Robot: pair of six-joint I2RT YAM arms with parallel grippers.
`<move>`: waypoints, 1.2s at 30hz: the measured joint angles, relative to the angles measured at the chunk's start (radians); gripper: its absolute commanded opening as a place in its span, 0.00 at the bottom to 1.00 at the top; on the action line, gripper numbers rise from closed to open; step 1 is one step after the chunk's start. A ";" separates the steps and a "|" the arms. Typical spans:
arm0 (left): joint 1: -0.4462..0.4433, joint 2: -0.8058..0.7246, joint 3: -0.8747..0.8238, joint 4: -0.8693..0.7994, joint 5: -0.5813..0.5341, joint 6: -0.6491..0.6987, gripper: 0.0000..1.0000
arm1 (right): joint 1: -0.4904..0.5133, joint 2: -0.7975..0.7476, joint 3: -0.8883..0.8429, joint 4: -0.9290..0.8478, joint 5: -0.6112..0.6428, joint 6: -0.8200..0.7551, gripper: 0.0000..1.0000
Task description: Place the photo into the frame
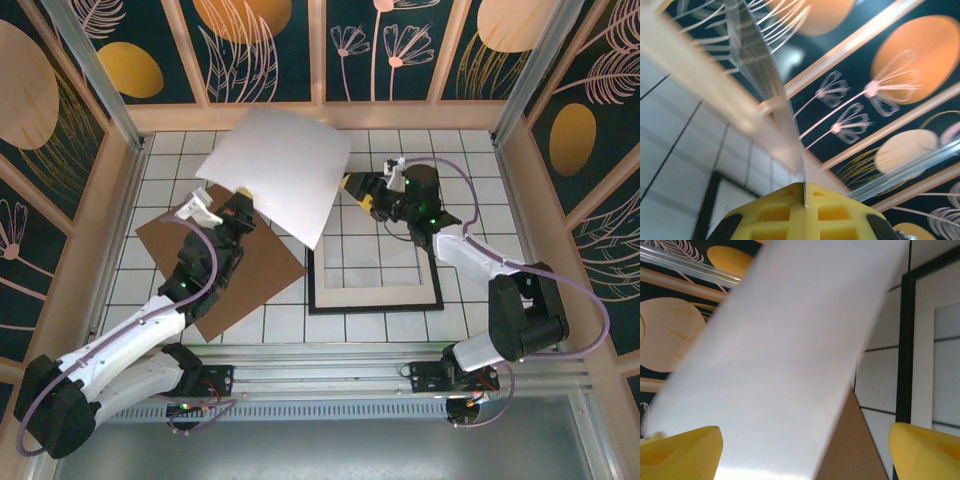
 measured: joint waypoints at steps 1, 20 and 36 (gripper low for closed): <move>0.002 -0.001 -0.034 0.006 -0.002 -0.045 0.00 | 0.010 0.008 -0.020 0.031 0.001 0.027 0.86; 0.006 -0.097 -0.257 -0.014 -0.057 -0.447 0.00 | 0.155 0.291 -0.118 0.290 0.028 0.256 0.82; 0.012 -0.104 -0.311 -0.013 -0.061 -0.504 0.00 | 0.173 0.407 -0.016 0.333 0.061 0.330 0.27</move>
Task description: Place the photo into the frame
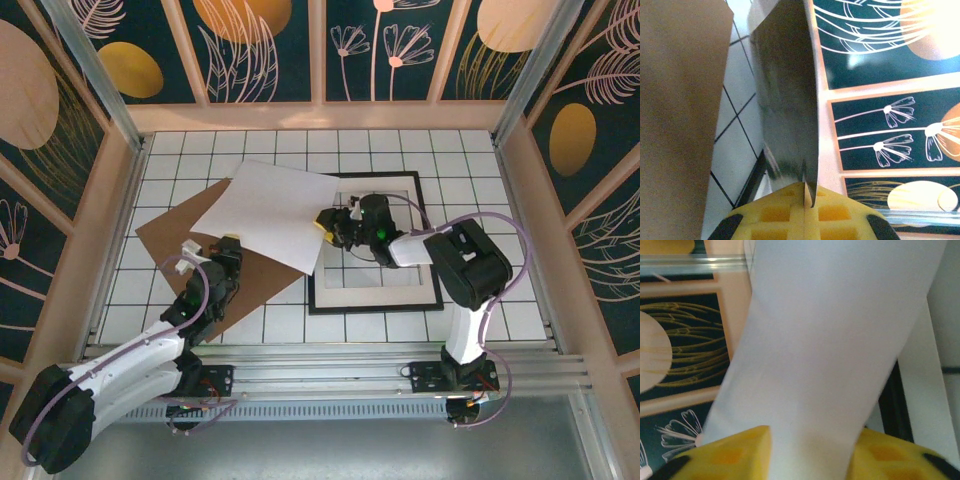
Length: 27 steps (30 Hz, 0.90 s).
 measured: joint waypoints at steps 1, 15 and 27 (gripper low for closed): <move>0.002 0.000 -0.005 0.000 -0.001 -0.003 0.00 | 0.000 0.008 0.013 -0.001 0.008 0.002 0.22; 0.000 -0.022 -0.051 -0.071 0.083 0.055 0.76 | -0.081 -0.014 0.121 -0.244 0.016 -0.268 0.00; 0.000 -0.114 0.049 -0.359 0.055 0.312 0.95 | -0.198 -0.163 0.081 -0.488 -0.111 -0.487 0.00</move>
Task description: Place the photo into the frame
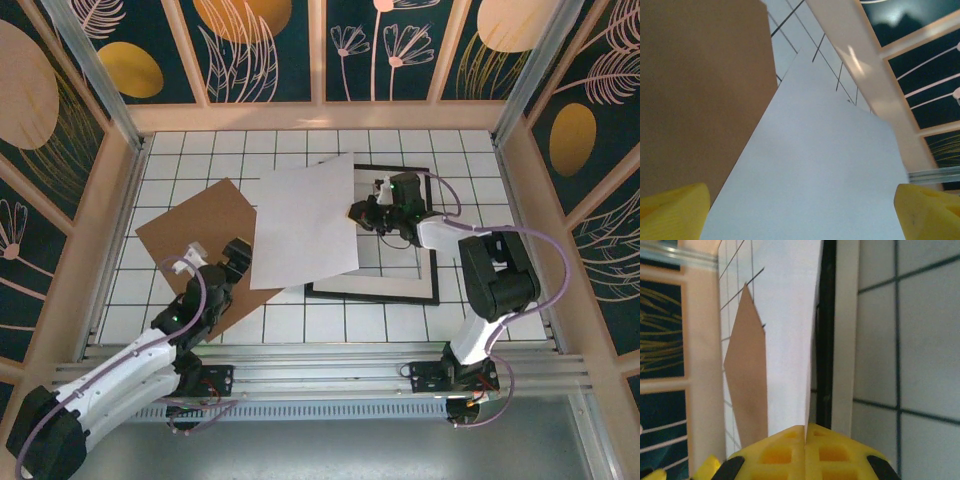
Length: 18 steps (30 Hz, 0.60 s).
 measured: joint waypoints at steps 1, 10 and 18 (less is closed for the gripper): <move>0.000 0.019 0.029 -0.010 -0.005 0.029 0.95 | 0.005 -0.008 0.000 -0.013 0.000 -0.011 0.00; 0.000 0.222 0.220 -0.006 -0.016 0.249 0.98 | -0.082 -0.080 0.077 -0.267 0.108 -0.232 0.00; 0.000 0.387 0.319 -0.004 0.035 0.380 0.98 | -0.220 -0.160 0.031 -0.395 0.227 -0.364 0.00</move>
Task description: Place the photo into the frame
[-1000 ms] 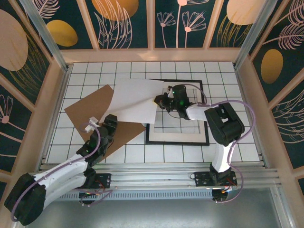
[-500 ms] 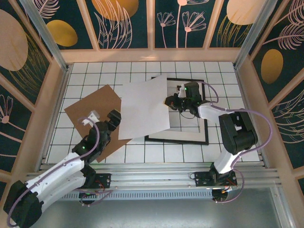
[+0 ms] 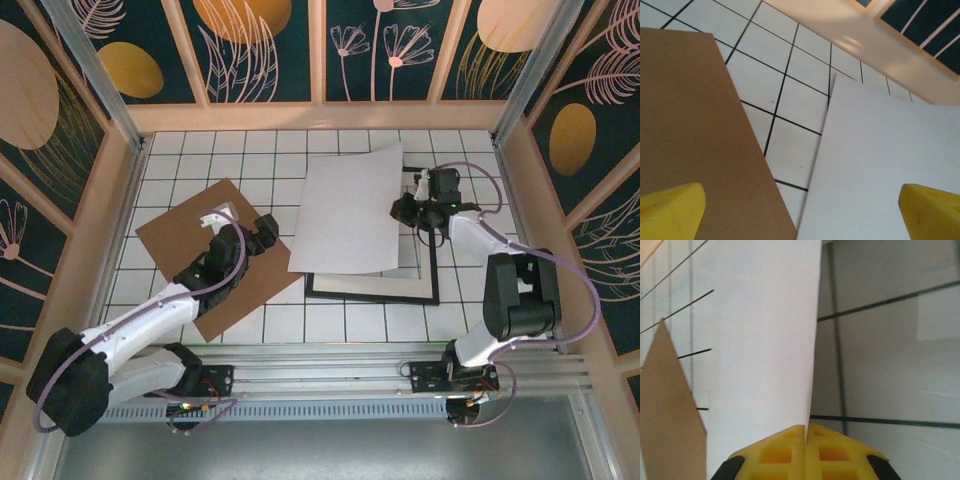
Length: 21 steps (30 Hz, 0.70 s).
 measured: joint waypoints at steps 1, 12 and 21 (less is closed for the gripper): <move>0.000 0.017 0.013 0.000 0.008 0.012 0.99 | -0.015 -0.007 -0.008 -0.011 0.010 -0.014 0.00; 0.000 0.113 0.074 0.008 0.054 0.077 0.98 | -0.077 -0.010 -0.023 -0.092 0.042 -0.115 0.00; 0.000 0.134 0.084 0.016 0.068 0.087 0.98 | -0.090 -0.010 -0.009 -0.131 0.034 -0.169 0.00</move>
